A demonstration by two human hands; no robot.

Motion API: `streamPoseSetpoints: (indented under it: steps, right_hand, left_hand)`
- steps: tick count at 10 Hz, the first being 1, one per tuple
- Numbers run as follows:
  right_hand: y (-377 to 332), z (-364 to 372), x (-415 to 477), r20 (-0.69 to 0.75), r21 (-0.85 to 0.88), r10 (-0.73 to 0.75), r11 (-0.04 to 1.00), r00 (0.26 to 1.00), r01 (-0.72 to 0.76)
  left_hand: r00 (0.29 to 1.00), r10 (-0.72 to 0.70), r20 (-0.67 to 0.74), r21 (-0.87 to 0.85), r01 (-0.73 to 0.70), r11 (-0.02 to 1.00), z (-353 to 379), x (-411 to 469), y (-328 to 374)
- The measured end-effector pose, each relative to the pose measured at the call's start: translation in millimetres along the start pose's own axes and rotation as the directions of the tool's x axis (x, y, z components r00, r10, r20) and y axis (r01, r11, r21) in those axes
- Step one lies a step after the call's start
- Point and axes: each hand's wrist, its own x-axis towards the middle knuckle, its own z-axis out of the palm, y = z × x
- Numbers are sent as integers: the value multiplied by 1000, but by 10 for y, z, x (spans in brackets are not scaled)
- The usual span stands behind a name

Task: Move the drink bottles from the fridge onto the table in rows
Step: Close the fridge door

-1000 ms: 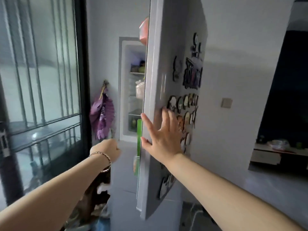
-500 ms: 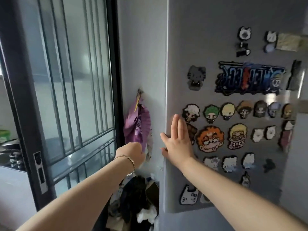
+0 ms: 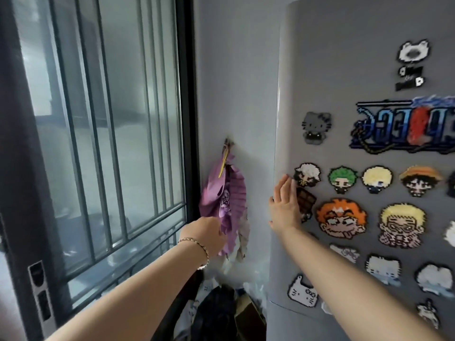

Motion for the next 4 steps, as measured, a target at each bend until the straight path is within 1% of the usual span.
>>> streamPoseSetpoints:
  steps: [1,2,3,4]
  right_hand:
    - [-40,75,103,22,-32,15,999,1000,-14]
    - [-79,1,57,63,-36,61,998,996,-59]
    - [-73,-96,-32,129,18,57,998,990,-60]
    - [-42,-255,-245,141,283,-57,959,988,15]
  left_hand:
    - [1000,-4,-14,-2,4,1000,4,104,-32]
    - [1000,-1,-6,18,1,1000,-2,78,-79]
    - [1000,-2,4,37,2,999,-12,18,-116]
    - [999,-2,46,55,-1,999,14,-103,-154]
